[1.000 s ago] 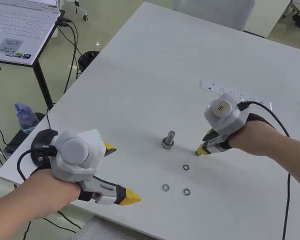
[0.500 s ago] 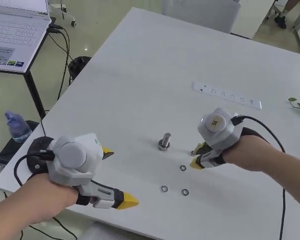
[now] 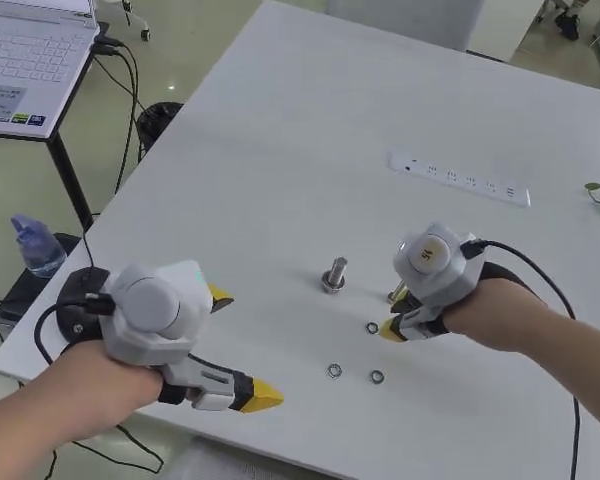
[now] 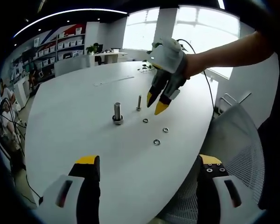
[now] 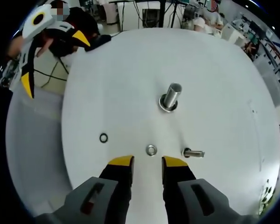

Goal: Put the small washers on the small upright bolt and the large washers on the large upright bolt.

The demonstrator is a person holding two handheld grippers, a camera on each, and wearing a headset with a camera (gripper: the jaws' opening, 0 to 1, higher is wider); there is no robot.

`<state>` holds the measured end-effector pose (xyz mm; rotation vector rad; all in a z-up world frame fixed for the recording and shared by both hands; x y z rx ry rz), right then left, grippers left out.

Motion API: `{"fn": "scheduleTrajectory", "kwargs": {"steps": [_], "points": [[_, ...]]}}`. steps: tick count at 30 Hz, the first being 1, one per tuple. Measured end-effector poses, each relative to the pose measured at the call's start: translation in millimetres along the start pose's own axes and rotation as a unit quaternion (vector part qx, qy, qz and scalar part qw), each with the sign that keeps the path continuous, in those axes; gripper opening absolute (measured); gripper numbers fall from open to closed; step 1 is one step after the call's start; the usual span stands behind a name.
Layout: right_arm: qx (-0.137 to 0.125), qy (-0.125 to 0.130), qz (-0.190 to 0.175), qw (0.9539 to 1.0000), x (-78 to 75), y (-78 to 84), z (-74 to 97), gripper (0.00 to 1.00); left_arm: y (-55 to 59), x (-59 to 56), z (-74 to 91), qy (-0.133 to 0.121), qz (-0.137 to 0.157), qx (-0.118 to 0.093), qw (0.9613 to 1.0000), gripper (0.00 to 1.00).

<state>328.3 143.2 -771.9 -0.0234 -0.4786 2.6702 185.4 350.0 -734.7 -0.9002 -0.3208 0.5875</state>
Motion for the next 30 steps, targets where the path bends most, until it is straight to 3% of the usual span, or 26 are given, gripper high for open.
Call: {"fn": "scheduleTrajectory", "kwargs": {"steps": [18, 30], "points": [[0.008, 0.001, -0.003, 1.0, -2.9, 4.5, -28.3, 0.24, -0.1, 1.8, -5.5, 0.007, -0.004, 0.001, 1.0, 0.85], [0.014, 0.012, 0.007, 0.9998, -2.3, 1.3, -38.8, 0.24, 8.7, 4.6, -1.3, 0.006, 0.002, 0.005, 1.0, 0.84]]}}
Point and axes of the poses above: the centre of the closed fingertips' face, and the gripper's own axes: z roughly backward along the fingers, x roughly to its left, y roughly out of its underside, the point moved 7 cm from there along z, roughly backward along the fingers, and after that the axes turned 13 degrees about -z, right-handed, at the moved point
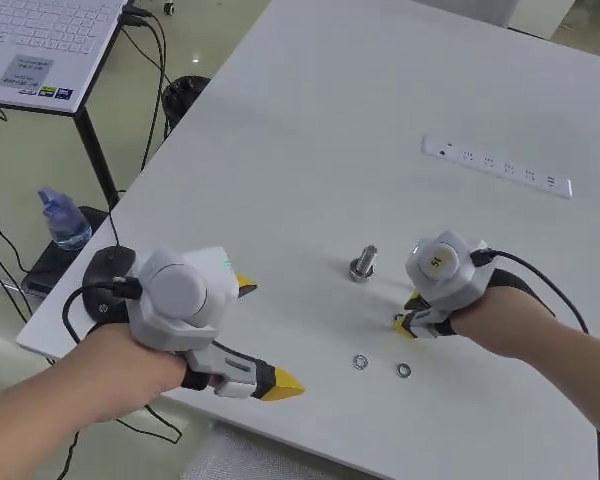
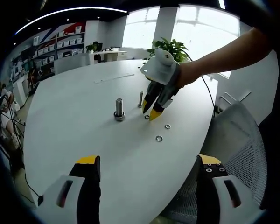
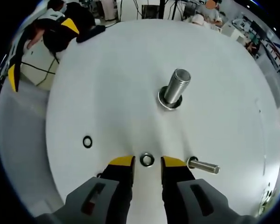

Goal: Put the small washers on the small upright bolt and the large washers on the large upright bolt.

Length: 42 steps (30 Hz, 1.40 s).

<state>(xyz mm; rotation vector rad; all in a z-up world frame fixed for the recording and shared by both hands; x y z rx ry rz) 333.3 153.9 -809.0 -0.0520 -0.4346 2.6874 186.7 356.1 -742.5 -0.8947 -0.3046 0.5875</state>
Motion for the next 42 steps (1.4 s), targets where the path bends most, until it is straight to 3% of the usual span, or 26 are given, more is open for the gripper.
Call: {"fn": "scheduleTrajectory", "kwargs": {"steps": [28, 42], "points": [[0.025, -0.003, -0.025, 0.9994, -3.0, 1.6, 1.5, 0.16, 1.5, -8.6, 3.4, 0.004, 0.004, -0.011, 0.9999, 0.81], [0.039, 0.007, -0.046, 0.9982, -1.2, 0.1, 1.4, 0.16, 0.9, -14.6, 1.9, 0.005, 0.002, -0.001, 1.0, 0.8]]}}
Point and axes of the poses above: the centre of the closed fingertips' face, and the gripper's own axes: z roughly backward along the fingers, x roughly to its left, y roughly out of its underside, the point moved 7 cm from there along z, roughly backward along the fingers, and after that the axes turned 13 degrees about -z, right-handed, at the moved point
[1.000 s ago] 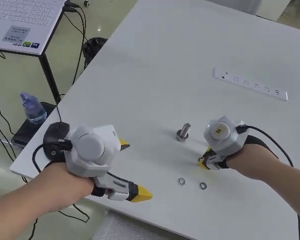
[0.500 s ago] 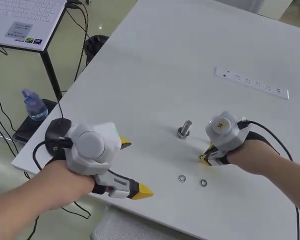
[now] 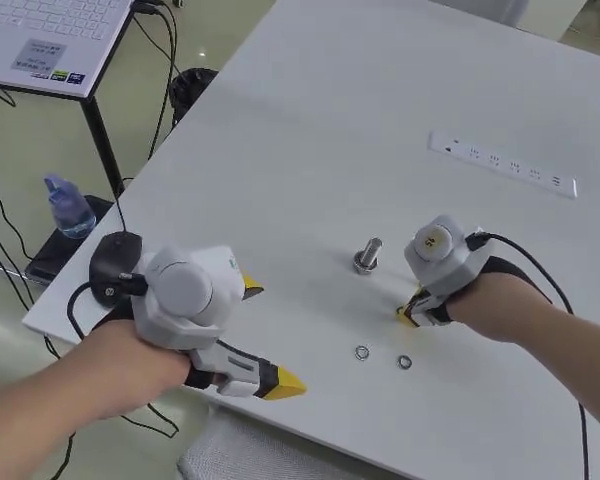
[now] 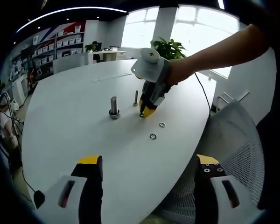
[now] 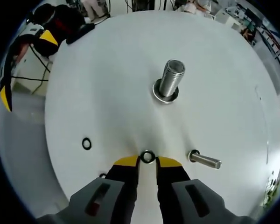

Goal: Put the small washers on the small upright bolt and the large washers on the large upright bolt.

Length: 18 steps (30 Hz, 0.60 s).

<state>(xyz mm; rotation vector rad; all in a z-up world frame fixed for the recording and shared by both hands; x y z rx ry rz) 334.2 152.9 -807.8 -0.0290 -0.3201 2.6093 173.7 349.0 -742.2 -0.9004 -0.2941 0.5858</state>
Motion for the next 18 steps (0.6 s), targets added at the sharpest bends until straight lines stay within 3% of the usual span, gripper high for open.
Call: {"fn": "scheduleTrajectory", "kwargs": {"steps": [6, 18], "points": [[0.0, -0.014, -0.016, 0.9998, -1.9, -0.4, -0.1, 0.18, 1.1, -1.6, 0.3, -0.001, 0.001, 0.002, 1.0, 0.8], [0.007, 0.005, -0.011, 0.9999, -1.6, -1.6, -0.9, 0.15, 2.2, -5.5, -2.0, 0.002, 0.003, 0.007, 1.0, 0.78]]}}
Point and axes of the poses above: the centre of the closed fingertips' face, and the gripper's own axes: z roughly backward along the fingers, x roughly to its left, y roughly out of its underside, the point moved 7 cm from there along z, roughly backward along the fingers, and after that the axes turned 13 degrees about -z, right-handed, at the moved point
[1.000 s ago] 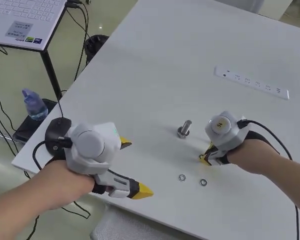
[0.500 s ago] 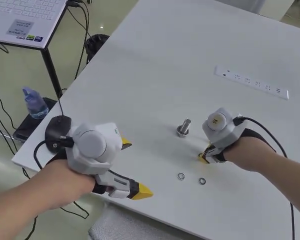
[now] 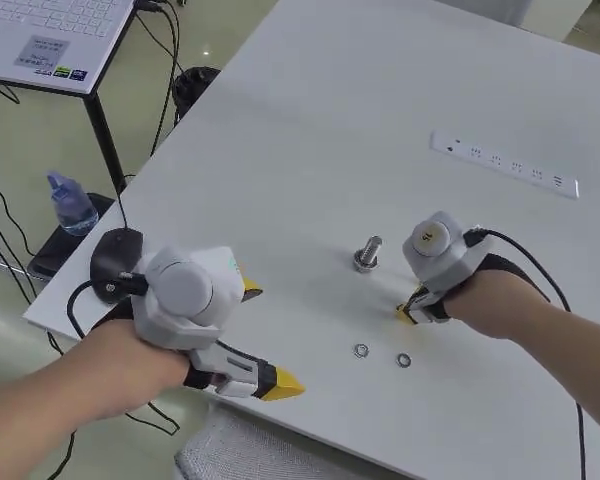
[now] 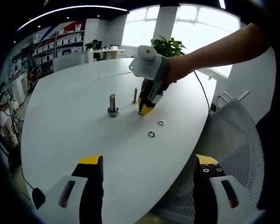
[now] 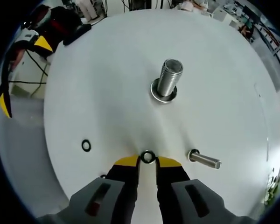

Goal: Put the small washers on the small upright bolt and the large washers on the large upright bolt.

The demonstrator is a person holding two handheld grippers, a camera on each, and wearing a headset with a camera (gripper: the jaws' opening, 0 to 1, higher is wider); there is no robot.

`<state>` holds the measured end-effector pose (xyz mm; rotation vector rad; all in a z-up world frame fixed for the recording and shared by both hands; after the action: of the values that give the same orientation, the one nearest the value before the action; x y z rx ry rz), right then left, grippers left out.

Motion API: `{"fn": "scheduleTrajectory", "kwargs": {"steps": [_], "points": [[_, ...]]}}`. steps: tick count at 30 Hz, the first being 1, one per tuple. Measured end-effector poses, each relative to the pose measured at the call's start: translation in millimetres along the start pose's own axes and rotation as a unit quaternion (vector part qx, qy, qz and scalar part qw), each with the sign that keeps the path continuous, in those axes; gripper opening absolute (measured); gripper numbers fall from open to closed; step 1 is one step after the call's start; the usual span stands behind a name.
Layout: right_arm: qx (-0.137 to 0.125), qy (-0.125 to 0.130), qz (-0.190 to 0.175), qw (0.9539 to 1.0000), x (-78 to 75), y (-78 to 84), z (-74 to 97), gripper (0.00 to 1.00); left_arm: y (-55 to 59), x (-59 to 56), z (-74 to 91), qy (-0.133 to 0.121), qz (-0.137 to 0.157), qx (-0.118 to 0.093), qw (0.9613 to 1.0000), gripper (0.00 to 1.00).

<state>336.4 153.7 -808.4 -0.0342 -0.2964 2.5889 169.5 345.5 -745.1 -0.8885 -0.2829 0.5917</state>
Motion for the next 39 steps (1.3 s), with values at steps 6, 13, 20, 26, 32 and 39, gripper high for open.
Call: {"fn": "scheduleTrajectory", "kwargs": {"steps": [6, 13, 20, 26, 32, 39], "points": [[-0.005, 0.0, 0.011, 0.9999, 0.8, 0.6, -0.3, 0.14, -0.1, 1.1, 1.7, 0.0, -0.002, 0.0, 1.0, 0.78], [-0.008, -0.006, 0.019, 0.9998, 0.0, 0.0, -0.9, 0.14, 0.3, 1.8, 1.9, 0.0, -0.001, -0.001, 1.0, 0.77], [-0.014, -0.01, 0.021, 0.9996, -0.9, 1.5, -0.2, 0.14, 0.1, 2.1, 2.2, 0.002, -0.001, 0.001, 1.0, 0.77], [-0.016, -0.012, 0.015, 0.9997, -0.4, 4.5, 0.2, 0.14, -0.7, 3.2, 3.1, 0.001, -0.002, 0.0, 1.0, 0.77], [-0.015, -0.017, 0.007, 0.9997, -0.2, 11.0, 7.0, 0.14, -1.0, 2.2, 2.9, 0.003, -0.003, 0.0, 1.0, 0.77], [-0.013, -0.024, -0.002, 0.9996, -4.5, 22.3, 25.5, 0.13, -4.2, 0.7, 0.1, 0.005, -0.007, -0.005, 1.0, 0.77]]}}
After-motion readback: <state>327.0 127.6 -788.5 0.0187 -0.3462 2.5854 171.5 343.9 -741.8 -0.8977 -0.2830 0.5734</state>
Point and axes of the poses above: the centre of the closed fingertips' face, and the gripper's own axes: z roughly backward along the fingers, x roughly to its left, y roughly out of its underside, the point moved 7 cm from there along z, roughly backward along the fingers, and after that the axes turned 13 degrees about -z, right-handed, at the moved point
